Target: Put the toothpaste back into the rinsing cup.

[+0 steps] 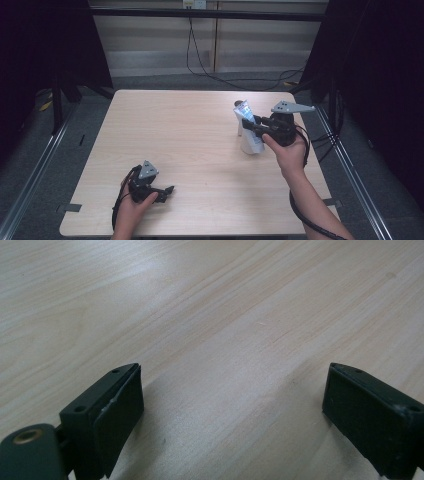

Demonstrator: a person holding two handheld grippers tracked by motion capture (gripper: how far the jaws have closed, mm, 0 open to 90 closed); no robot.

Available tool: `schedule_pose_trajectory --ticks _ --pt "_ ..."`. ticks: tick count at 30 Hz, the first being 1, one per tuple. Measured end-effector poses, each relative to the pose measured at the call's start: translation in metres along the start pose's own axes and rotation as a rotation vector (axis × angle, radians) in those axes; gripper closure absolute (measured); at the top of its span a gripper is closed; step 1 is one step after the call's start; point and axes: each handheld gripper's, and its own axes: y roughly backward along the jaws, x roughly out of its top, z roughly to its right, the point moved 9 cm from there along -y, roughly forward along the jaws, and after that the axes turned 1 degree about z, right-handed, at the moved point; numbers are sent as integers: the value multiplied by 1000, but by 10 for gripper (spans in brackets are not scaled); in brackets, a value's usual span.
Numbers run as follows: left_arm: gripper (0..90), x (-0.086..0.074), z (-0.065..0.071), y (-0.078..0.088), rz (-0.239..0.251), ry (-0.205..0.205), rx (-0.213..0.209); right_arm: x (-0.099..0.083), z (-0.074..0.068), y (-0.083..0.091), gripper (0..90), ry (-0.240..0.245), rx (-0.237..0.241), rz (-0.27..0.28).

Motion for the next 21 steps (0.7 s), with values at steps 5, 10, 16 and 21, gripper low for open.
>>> schedule_pose_trajectory --ticks 5,10,16,21 --pt "93 0 0 0 -1 -1 1 4 4 -5 666 -20 -2 19" --pt "93 0 0 0 0 1 1 5 9 -9 665 -33 -16 30" --pt "93 0 0 0 2 4 -3 8 15 -13 664 -43 -28 36" --pt "93 0 0 0 0 0 0 11 21 -15 663 -52 -44 41"
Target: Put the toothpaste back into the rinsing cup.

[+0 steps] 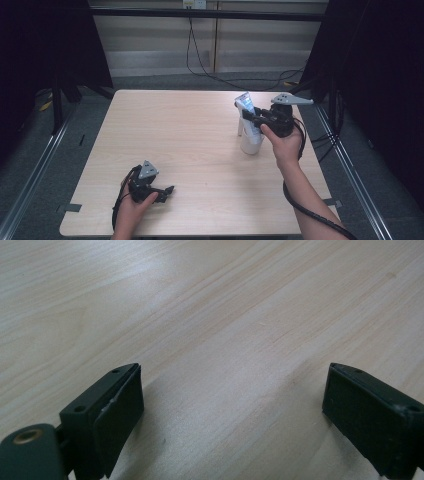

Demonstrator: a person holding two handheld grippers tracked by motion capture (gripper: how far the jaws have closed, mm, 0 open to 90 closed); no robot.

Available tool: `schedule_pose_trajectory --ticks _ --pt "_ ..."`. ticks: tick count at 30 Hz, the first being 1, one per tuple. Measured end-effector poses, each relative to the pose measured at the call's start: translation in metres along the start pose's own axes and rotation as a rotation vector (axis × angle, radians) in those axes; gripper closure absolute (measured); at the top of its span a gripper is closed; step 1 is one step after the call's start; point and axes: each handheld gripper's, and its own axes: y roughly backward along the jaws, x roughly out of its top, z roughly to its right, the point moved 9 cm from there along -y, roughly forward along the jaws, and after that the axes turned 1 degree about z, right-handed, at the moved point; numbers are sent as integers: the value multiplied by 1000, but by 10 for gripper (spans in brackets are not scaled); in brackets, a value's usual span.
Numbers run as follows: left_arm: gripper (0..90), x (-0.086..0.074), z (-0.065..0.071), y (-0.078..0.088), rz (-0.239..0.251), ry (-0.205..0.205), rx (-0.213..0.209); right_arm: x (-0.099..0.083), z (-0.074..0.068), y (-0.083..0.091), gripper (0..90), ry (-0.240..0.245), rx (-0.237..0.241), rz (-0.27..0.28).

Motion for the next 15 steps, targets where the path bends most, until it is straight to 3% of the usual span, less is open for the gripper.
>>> schedule_pose_trajectory --ticks 15 --pt "93 0 0 0 0 0 0 4 13 -8 662 -3 -34 10"
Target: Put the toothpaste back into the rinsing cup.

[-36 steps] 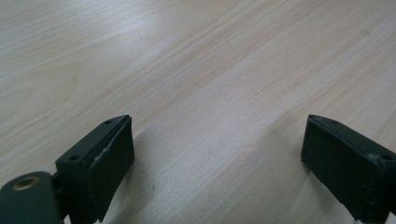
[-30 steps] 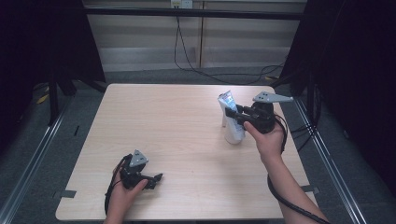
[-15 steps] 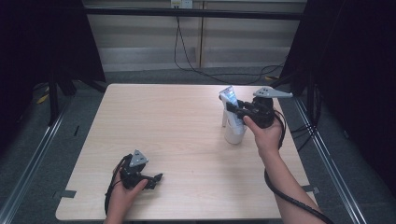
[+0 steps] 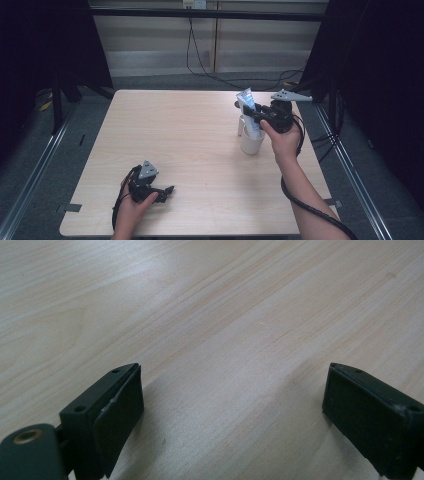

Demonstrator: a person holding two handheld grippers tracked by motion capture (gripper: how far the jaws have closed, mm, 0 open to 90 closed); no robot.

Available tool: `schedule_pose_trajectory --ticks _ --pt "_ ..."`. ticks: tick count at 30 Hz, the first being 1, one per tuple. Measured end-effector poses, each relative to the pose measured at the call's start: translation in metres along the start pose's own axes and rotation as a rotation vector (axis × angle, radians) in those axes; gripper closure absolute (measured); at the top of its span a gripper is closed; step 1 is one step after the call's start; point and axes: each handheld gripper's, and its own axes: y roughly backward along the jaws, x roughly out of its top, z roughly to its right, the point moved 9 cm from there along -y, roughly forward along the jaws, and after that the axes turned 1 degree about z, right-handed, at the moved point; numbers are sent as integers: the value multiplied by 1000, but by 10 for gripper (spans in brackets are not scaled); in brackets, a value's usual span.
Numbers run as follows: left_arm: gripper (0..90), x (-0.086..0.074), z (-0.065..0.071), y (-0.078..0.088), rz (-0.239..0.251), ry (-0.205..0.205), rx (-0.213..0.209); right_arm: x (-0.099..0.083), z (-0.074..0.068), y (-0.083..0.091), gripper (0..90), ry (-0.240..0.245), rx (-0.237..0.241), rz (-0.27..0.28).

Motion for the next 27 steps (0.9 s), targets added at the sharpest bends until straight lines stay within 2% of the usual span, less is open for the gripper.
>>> schedule_pose_trajectory --ticks 13,16,25,26,27 --pt "93 0 0 0 0 0 0 -7 16 -7 659 -12 -38 -4" --pt "93 0 0 0 1 5 -2 -10 20 -9 659 -28 -46 -5" --pt "93 0 0 0 1 0 1 -12 26 -12 657 -25 -63 -2" --pt "93 0 1 0 3 10 -3 -12 27 -12 657 -26 -68 -4" --pt "93 0 0 0 0 0 0 -12 28 -13 657 -25 -73 -2"
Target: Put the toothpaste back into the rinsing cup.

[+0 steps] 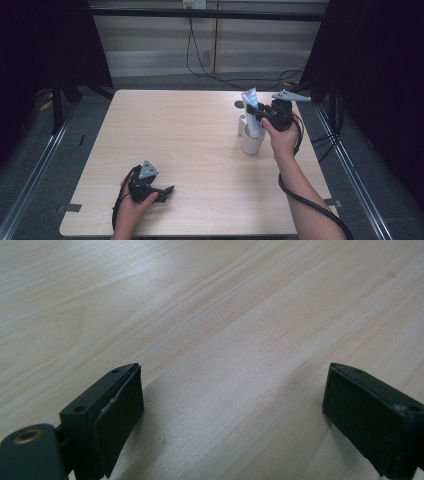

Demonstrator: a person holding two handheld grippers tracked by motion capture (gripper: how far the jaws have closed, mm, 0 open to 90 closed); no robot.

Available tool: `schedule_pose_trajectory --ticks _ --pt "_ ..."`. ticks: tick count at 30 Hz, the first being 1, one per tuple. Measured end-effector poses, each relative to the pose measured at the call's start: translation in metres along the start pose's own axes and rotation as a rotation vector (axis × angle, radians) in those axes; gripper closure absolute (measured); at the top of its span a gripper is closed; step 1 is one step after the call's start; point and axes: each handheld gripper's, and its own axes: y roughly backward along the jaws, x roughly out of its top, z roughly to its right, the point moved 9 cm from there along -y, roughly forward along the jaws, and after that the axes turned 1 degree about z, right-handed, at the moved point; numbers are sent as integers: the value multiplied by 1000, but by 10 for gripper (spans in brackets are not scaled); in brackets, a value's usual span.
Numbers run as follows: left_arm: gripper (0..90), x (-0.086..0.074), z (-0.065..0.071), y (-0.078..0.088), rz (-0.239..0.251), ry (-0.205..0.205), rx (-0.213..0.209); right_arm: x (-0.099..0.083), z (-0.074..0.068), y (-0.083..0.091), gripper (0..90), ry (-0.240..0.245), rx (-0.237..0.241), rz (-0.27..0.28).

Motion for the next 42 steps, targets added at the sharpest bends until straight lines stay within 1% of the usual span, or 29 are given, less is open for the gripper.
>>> schedule_pose_trajectory --ticks 7,8,10,14,17,18,19,27,28,36,37,38,41,42 --pt "93 0 0 0 0 1 0 -3 7 -1 656 4 -20 1" --pt "93 0 1 0 1 6 -2 -5 8 -1 656 -1 -24 -2" --pt "93 0 0 0 0 0 0 -7 10 -1 655 -2 -28 -4" --pt "93 0 0 0 0 0 0 -8 12 -1 655 -1 -33 -2" --pt "93 0 0 0 0 1 -1 -10 13 -1 654 4 -38 -4" --pt "93 0 1 0 1 7 -2 -12 13 -1 654 4 -40 -5" --pt "93 0 0 0 0 0 0 -12 13 -1 654 4 -40 -6" --pt "93 0 1 0 1 6 -1 -20 13 -1 653 7 -44 -19" --pt "93 0 0 0 1 0 1 -20 13 -1 653 8 -45 -19" --pt "93 0 0 0 0 0 0 -29 15 2 651 11 -52 -22" --pt "93 0 1 0 1 7 -2 -30 14 3 651 14 -49 -23" --pt "93 0 0 0 0 0 1 -31 15 3 651 14 -51 -24" --pt "93 0 0 0 0 0 0 -34 15 4 650 14 -52 -27" --pt "93 0 1 0 1 6 -2 -35 15 4 650 16 -52 -28"
